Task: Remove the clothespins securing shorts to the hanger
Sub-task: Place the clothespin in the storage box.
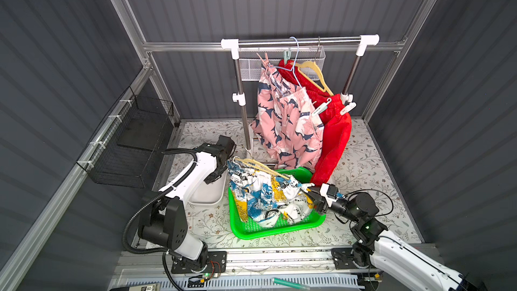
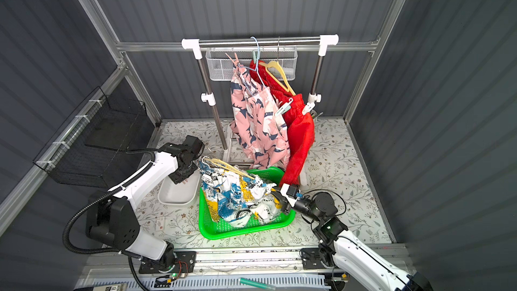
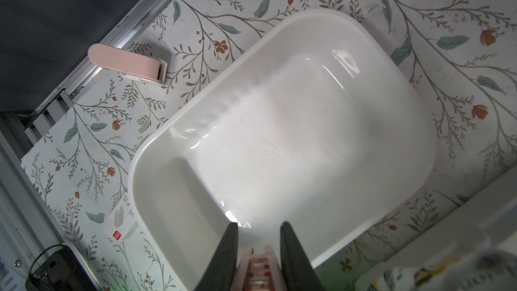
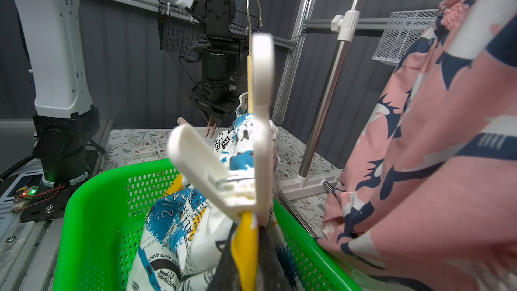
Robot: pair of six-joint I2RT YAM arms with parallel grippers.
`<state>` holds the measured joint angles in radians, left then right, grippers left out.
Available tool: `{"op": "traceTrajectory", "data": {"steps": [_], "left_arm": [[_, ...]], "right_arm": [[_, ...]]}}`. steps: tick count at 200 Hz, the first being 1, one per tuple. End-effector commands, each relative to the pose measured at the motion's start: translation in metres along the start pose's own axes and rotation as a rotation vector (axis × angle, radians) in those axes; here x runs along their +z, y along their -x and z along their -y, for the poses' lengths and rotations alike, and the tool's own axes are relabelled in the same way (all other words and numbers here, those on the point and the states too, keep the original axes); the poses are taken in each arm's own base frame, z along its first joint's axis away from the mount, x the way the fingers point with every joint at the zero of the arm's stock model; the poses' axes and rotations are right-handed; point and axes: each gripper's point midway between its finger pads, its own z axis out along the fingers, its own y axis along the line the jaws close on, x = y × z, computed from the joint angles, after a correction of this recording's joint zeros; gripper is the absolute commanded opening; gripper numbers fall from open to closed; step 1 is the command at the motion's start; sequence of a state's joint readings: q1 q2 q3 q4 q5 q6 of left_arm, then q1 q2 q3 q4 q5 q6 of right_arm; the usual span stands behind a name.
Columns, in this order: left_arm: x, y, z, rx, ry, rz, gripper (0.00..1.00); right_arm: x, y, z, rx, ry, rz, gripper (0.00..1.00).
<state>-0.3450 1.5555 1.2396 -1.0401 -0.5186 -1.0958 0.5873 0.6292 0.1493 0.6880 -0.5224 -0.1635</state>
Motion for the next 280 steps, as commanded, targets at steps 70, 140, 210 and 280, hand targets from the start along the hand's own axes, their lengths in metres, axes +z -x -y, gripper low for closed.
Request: {"op": "traceTrajectory", "data": {"steps": [70,140,210,280], "left_arm": [[0.053,-0.006,0.005,0.094,-0.042,-0.102,0.26],[0.092,-0.028,0.011,0.19,-0.036,-0.252,0.28],[0.056,-0.005,0.013,0.249,-0.096,-0.222,0.81],[-0.014,0.021,0.0,0.295,-0.271,-0.067,1.0]], "right_arm": [[0.0,0.011,0.003,-0.019,-0.018,0.044,0.0],[0.001,0.01,0.003,-0.012,-0.01,0.04,0.0],[0.003,0.008,0.003,-0.002,-0.006,0.031,0.0],[0.004,0.01,0.004,0.011,-0.011,0.036,0.0]]}}
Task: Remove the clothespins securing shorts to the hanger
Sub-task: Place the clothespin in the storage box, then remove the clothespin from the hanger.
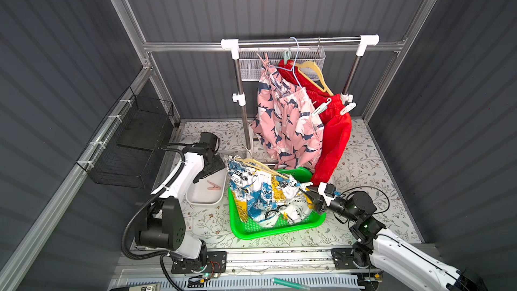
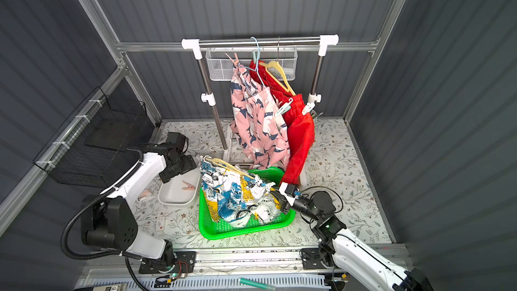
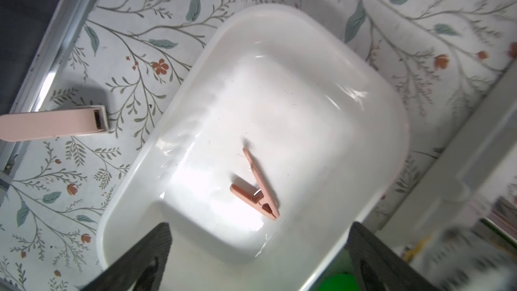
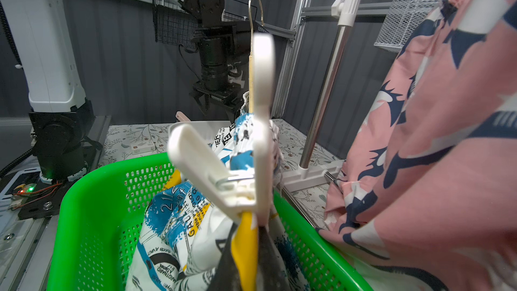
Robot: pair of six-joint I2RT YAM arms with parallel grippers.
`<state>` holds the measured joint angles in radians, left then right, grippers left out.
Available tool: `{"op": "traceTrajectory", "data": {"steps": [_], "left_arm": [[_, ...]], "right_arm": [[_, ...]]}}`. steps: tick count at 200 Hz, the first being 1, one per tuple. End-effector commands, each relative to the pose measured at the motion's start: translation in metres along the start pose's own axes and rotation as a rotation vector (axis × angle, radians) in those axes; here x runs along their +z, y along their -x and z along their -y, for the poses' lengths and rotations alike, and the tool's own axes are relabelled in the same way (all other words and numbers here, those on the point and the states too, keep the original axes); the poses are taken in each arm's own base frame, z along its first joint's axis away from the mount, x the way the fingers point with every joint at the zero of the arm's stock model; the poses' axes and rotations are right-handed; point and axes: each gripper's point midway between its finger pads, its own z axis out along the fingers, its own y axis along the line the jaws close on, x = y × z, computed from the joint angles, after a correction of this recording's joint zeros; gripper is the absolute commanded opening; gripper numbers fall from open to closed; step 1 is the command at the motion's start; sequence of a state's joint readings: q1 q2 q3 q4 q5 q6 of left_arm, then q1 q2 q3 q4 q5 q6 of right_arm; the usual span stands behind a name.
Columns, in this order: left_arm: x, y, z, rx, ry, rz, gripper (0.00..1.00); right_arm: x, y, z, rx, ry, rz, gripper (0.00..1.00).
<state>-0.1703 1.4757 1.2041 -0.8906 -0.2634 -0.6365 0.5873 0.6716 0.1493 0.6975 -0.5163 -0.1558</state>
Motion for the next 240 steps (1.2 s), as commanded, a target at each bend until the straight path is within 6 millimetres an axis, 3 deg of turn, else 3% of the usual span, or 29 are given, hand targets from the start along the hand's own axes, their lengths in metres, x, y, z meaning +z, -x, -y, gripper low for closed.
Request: {"op": "traceTrajectory", "data": {"steps": [1,32,114,172,240], "left_arm": [[-0.019,-0.003,-0.003,0.07,-0.036,0.013,1.0],[-0.048,-0.001,0.012,0.118,-0.196,0.087,1.0],[-0.116,-0.008,0.074,0.337,-0.661,0.278,0.96],[-0.179,-0.035,0.113,0.524,-0.976,0.442,0.88],[-0.215,-0.045,0.134,0.558,-1.149,0.527,0.75]], "right_arm": [[0.0,0.02,0.003,-0.013,-0.009,0.065,0.0],[0.001,0.019,0.006,0.0,-0.023,0.059,0.0],[0.003,0.017,0.013,0.037,-0.054,0.033,0.0],[0.004,0.017,0.023,0.061,-0.099,0.014,0.0],[0.004,0.02,0.022,0.066,-0.086,0.013,0.0]]}}
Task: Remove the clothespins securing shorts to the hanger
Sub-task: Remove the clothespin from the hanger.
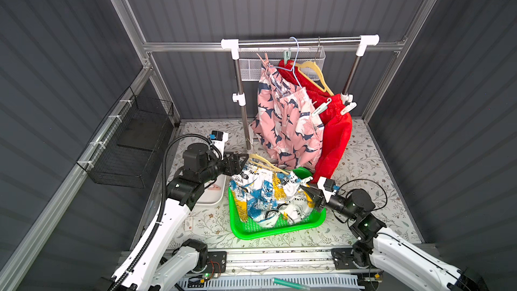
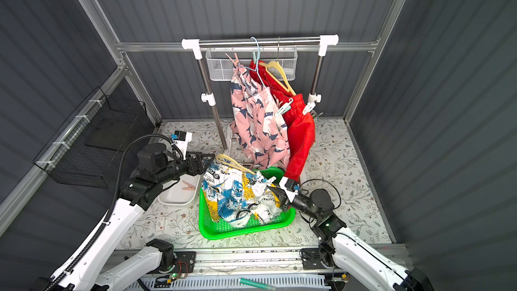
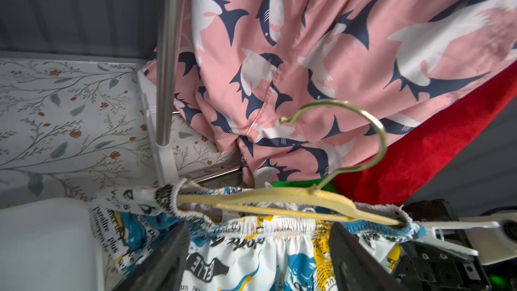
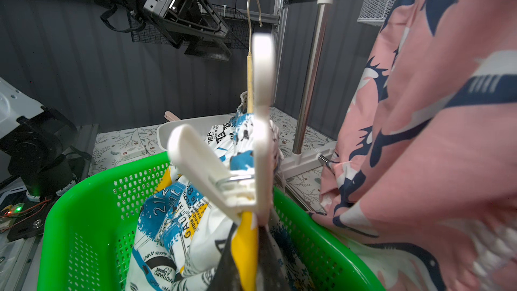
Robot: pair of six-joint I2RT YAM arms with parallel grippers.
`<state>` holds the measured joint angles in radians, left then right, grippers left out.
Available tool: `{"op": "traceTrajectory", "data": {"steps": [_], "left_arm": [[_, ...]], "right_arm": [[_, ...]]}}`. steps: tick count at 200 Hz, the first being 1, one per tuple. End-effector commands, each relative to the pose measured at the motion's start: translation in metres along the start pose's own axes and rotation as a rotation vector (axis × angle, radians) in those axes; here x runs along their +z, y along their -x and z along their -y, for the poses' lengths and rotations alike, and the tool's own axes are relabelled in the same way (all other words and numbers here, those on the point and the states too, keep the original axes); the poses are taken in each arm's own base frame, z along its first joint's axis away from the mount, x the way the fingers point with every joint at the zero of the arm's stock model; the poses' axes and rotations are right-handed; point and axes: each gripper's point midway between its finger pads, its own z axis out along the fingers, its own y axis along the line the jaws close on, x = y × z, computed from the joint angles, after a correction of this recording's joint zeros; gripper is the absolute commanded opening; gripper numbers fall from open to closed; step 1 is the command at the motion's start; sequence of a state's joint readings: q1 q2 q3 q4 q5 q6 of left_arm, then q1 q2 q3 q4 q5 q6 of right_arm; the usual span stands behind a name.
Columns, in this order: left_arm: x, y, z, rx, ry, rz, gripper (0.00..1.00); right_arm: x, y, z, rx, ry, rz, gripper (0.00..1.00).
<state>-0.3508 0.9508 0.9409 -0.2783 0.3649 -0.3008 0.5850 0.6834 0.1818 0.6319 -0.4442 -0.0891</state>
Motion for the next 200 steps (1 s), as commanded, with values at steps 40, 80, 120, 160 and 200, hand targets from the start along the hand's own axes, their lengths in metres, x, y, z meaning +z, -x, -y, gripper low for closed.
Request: {"op": "traceTrajectory", "data": {"steps": [40,80,120,160,200], "left_arm": [[0.0,0.02,0.036,0.103,-0.171,0.107,0.7],[0.013,0.016,0.038,0.116,-0.189,0.091,0.67],[0.022,0.012,0.04,0.144,-0.173,0.101,0.62],[0.029,0.014,0.041,0.174,-0.154,0.141,0.51],[0.042,0.011,0.042,0.177,-0.156,0.126,0.39]], "right_arm": [[0.0,0.03,0.004,-0.019,-0.01,0.07,0.0],[0.0,0.033,0.004,-0.02,-0.007,0.074,0.0],[0.002,0.033,0.004,-0.017,-0.006,0.07,0.0],[0.003,0.033,0.005,-0.013,-0.005,0.067,0.0],[0.004,0.031,0.006,-0.011,-0.011,0.062,0.0]]}}
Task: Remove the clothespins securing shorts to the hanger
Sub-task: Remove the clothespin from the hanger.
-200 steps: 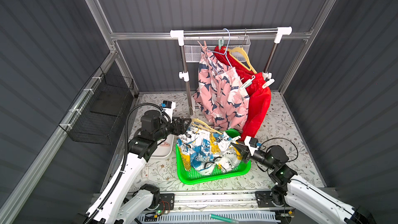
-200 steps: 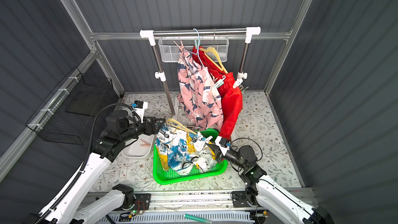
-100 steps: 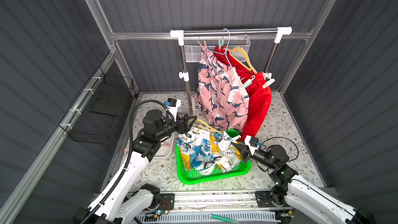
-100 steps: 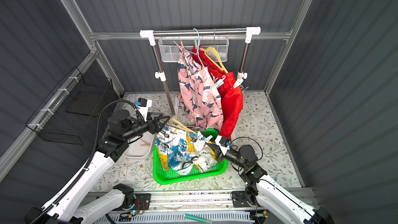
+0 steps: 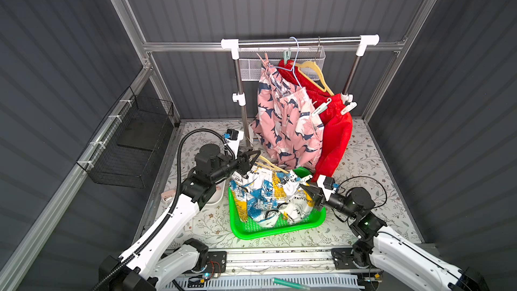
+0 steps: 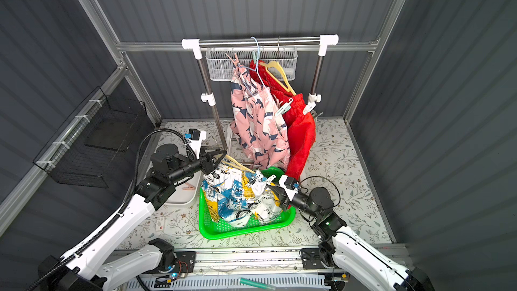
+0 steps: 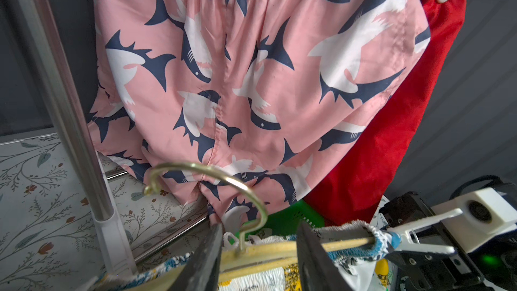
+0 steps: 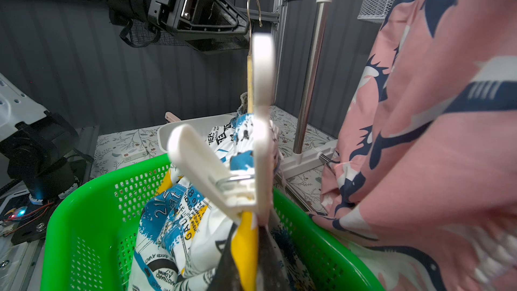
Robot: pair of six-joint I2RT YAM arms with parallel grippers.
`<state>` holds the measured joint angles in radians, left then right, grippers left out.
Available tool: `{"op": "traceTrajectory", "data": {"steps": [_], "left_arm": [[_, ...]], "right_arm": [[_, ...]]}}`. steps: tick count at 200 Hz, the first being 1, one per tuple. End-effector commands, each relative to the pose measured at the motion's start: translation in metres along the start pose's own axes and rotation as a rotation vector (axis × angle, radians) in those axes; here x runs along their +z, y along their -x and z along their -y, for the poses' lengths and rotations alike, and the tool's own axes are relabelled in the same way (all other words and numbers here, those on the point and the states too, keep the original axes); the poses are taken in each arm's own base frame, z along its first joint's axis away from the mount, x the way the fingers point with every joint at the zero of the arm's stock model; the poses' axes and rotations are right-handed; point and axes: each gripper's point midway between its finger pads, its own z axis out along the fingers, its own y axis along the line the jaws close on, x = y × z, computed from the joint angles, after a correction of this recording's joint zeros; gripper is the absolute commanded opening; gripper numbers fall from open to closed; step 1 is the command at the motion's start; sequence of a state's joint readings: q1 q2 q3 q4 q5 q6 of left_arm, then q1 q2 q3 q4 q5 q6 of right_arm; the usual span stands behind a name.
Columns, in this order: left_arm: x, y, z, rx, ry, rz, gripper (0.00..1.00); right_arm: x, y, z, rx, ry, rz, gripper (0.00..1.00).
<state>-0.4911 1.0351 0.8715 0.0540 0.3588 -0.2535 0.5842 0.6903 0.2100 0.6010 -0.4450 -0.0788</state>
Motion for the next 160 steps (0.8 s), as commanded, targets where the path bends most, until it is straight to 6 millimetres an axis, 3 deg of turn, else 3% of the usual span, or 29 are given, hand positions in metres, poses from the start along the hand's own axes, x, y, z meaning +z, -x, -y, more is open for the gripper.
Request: {"op": "traceTrajectory", "data": {"steps": [1,31,61,97,114,135,160], "left_arm": [[0.007,0.002,-0.002,0.025,0.008,0.016,0.39],[0.012,-0.006,-0.006,0.028,0.012,-0.006,0.36],[0.011,-0.004,-0.014,0.037,0.065,0.005,0.13],[0.013,0.004,-0.014,0.034,0.071,-0.006,0.0],[0.018,0.003,-0.014,0.026,0.063,-0.029,0.0],[0.023,0.002,-0.017,0.015,0.071,-0.044,0.0],[0.028,-0.002,-0.024,0.004,0.103,-0.088,0.0]], "right_arm": [[0.001,0.028,0.004,-0.025,-0.011,0.071,0.0],[0.001,0.027,0.004,-0.024,-0.011,0.067,0.0],[0.003,0.026,0.004,-0.018,-0.006,0.059,0.0],[0.004,0.024,0.005,-0.01,-0.004,0.047,0.0],[0.005,0.024,0.004,-0.005,-0.001,0.046,0.01],[0.004,0.023,0.003,0.007,0.006,0.033,0.13],[0.003,0.022,0.001,0.041,0.016,0.001,0.53]]}}
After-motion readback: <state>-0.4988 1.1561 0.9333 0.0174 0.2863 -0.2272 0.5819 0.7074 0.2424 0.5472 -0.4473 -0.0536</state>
